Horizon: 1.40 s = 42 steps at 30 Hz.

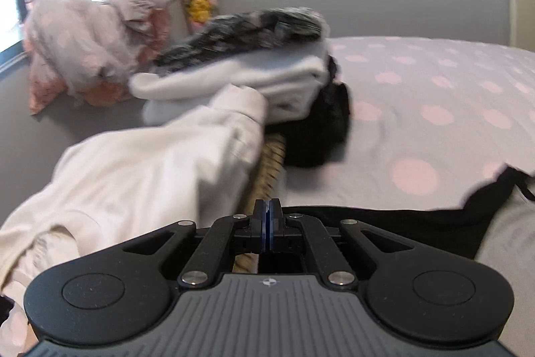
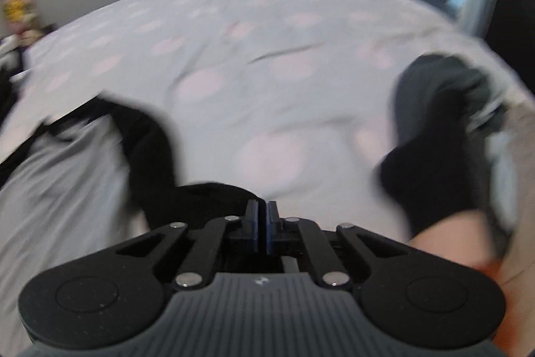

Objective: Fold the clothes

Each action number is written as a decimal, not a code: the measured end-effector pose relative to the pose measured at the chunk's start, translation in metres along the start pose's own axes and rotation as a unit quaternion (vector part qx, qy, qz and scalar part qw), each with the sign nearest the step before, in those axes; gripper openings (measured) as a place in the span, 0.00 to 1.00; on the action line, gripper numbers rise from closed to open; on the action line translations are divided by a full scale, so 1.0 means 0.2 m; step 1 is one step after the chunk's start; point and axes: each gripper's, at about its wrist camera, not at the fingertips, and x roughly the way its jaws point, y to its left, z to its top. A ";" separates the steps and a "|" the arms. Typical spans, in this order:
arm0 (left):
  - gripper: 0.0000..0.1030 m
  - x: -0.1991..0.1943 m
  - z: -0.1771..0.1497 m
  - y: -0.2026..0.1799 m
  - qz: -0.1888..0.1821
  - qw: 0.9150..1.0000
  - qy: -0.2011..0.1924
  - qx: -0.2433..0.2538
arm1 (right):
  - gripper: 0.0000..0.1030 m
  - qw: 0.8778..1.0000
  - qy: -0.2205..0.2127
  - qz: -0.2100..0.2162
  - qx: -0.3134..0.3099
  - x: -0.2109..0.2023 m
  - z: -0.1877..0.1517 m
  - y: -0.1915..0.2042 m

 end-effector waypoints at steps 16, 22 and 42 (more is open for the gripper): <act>0.25 0.23 -0.02 -0.18 -0.010 0.990 0.028 0.138 | 0.13 0.995 0.016 -0.090 -0.042 0.36 0.20 -0.15; 0.44 0.11 0.04 -0.35 -0.146 0.975 -0.005 0.170 | 0.23 0.996 -0.051 -0.037 -0.055 0.26 0.25 -0.07; 0.12 0.48 -0.03 -0.81 -0.276 0.949 0.073 0.133 | 0.27 0.982 -0.012 0.133 -0.135 0.70 0.25 0.51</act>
